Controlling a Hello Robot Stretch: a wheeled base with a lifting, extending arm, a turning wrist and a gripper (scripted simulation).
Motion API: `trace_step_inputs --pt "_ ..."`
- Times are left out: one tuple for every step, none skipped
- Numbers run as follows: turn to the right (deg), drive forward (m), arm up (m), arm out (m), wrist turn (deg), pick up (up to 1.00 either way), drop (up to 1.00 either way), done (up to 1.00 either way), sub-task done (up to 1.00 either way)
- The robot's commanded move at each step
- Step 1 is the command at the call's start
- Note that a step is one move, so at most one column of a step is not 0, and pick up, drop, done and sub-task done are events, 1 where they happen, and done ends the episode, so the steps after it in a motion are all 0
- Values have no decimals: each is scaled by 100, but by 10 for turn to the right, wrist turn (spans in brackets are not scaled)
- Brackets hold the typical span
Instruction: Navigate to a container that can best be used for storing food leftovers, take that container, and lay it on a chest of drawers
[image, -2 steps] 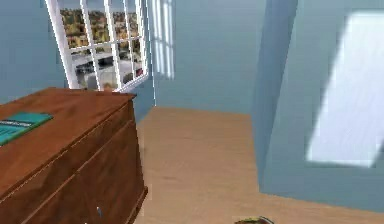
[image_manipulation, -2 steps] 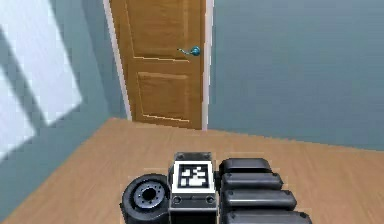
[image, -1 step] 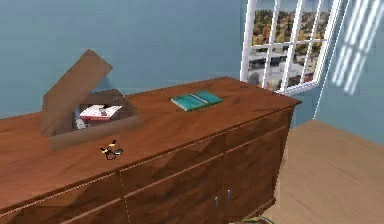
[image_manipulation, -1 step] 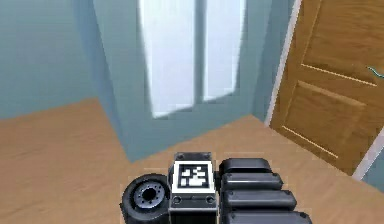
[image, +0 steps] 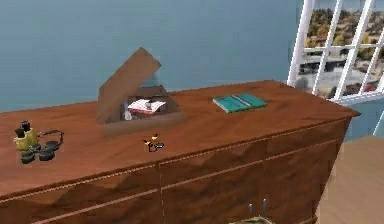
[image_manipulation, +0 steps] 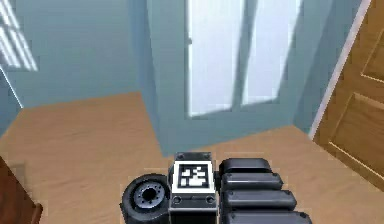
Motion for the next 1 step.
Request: trace_step_inputs --pt "450 0 0 0 0 0 0 0 0"
